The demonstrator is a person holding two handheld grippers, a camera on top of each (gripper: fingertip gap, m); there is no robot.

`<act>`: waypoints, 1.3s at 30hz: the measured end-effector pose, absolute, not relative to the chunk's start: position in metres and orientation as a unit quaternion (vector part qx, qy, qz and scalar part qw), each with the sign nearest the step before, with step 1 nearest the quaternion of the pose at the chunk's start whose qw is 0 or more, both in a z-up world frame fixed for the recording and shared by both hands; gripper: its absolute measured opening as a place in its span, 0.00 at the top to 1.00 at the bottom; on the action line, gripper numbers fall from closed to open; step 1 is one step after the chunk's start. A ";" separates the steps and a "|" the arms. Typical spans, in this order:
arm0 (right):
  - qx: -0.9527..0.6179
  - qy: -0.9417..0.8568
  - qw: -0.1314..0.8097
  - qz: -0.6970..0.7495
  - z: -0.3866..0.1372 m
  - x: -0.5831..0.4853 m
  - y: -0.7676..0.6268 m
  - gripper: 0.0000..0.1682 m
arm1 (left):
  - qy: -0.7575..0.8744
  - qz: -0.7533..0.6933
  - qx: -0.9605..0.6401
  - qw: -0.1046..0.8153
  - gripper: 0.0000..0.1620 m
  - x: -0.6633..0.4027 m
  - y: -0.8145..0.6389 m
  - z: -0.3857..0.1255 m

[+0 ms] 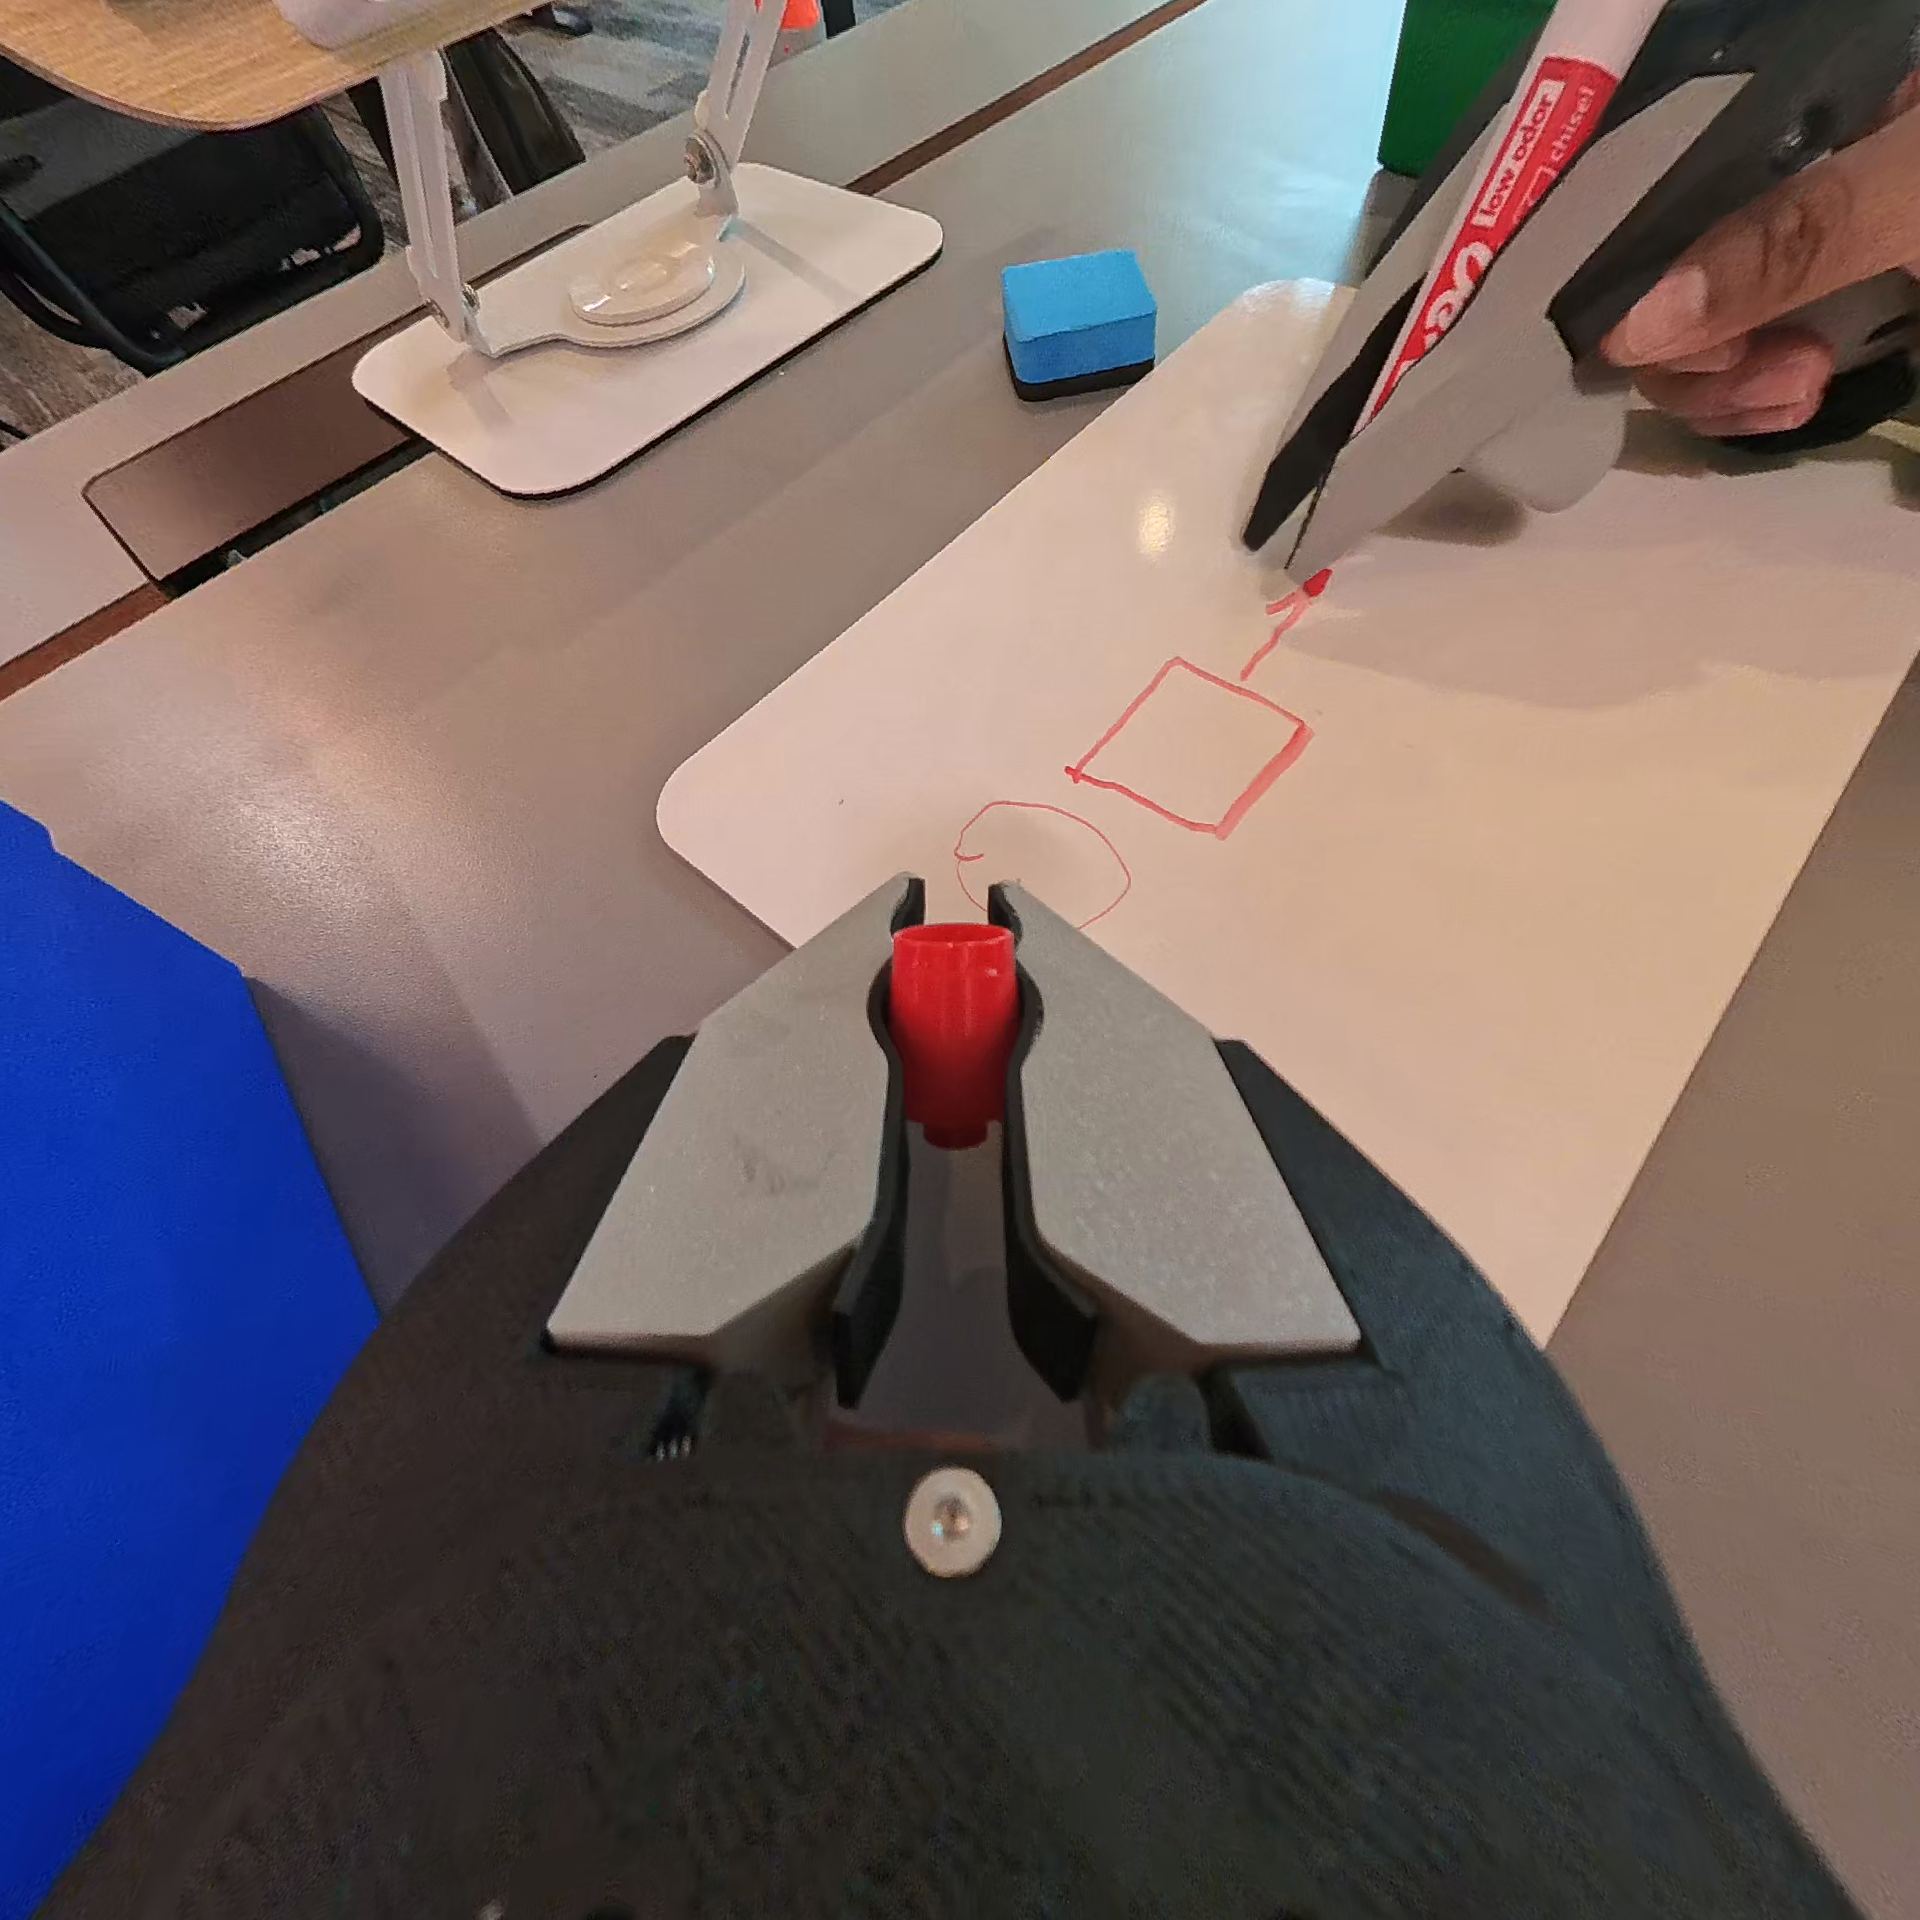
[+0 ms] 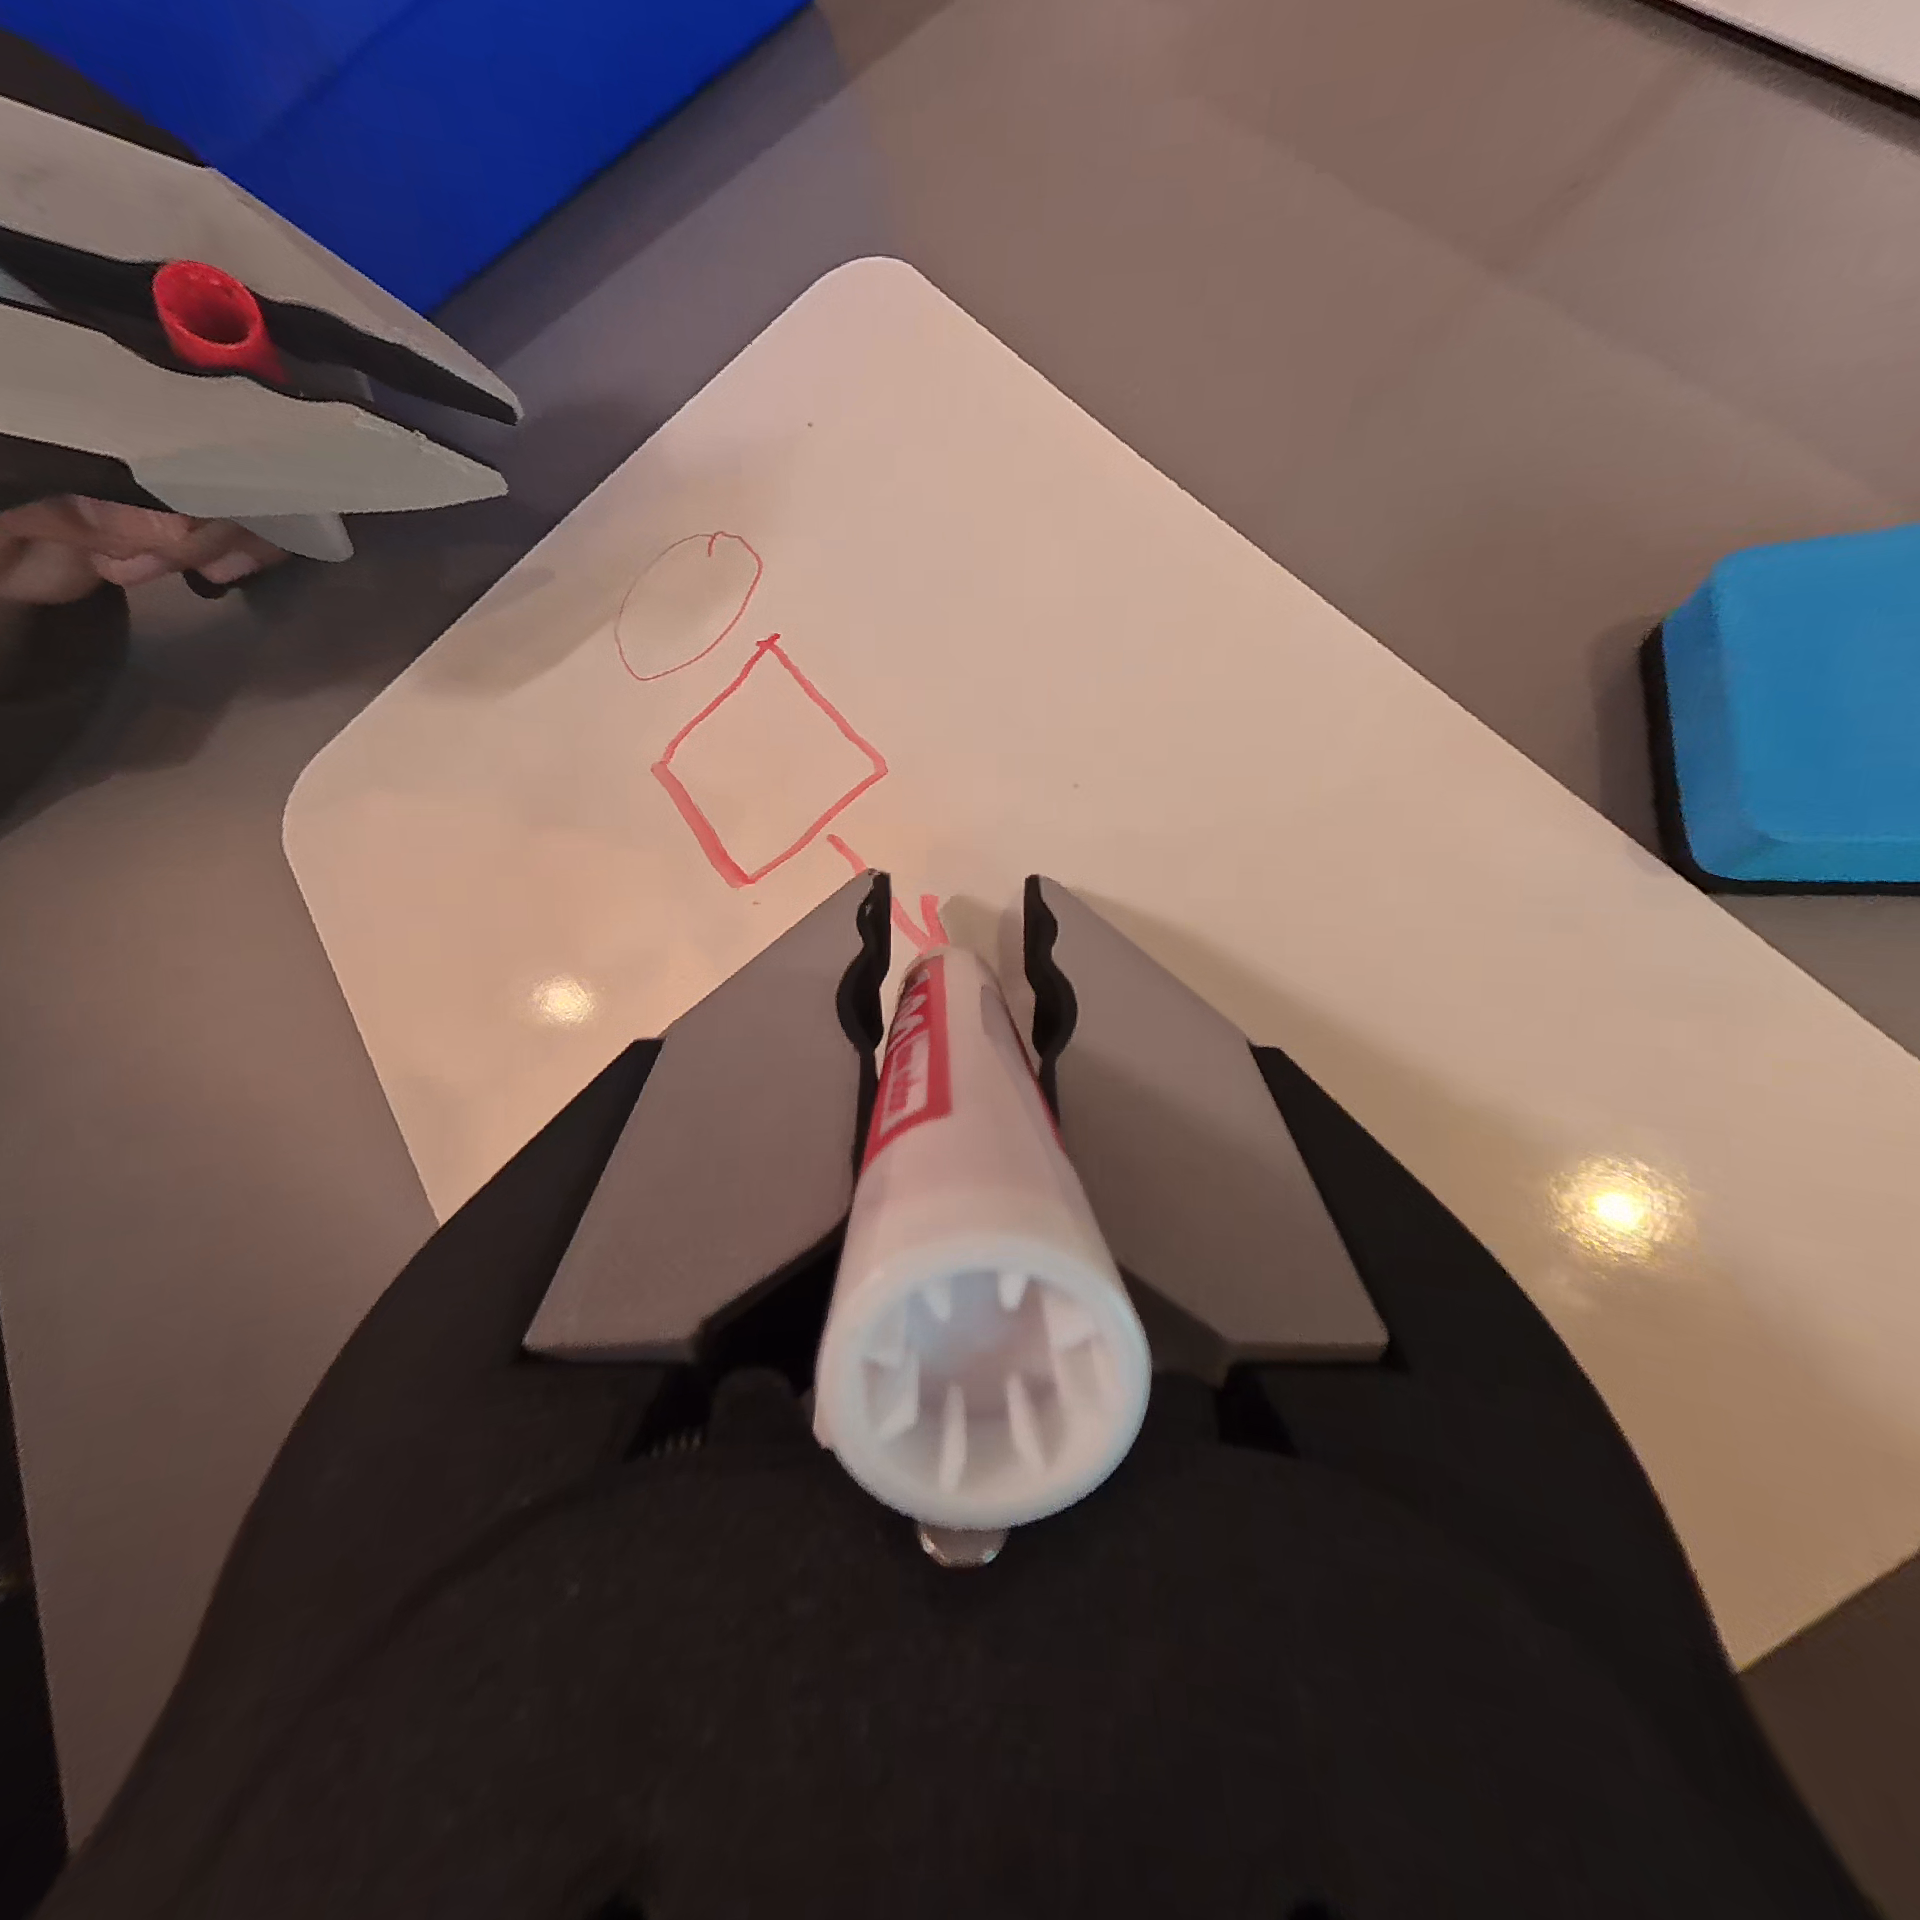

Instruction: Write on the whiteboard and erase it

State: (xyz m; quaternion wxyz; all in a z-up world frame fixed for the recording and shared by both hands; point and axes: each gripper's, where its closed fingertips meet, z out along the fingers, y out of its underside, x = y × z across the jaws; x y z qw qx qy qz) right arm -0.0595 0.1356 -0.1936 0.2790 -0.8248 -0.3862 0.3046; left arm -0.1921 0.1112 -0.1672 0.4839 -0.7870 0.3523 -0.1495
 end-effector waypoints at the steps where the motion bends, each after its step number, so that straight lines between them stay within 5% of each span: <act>1: -0.823 -0.389 0.277 0.307 -0.194 -0.061 0.134 0.86 | 0.353 -0.149 -0.787 0.484 0.94 -0.192 0.111 -0.167; 39: -0.812 -0.396 0.313 0.292 -0.182 -0.048 0.136 0.86 | 0.349 -0.152 -0.789 0.482 0.94 -0.193 0.111 -0.167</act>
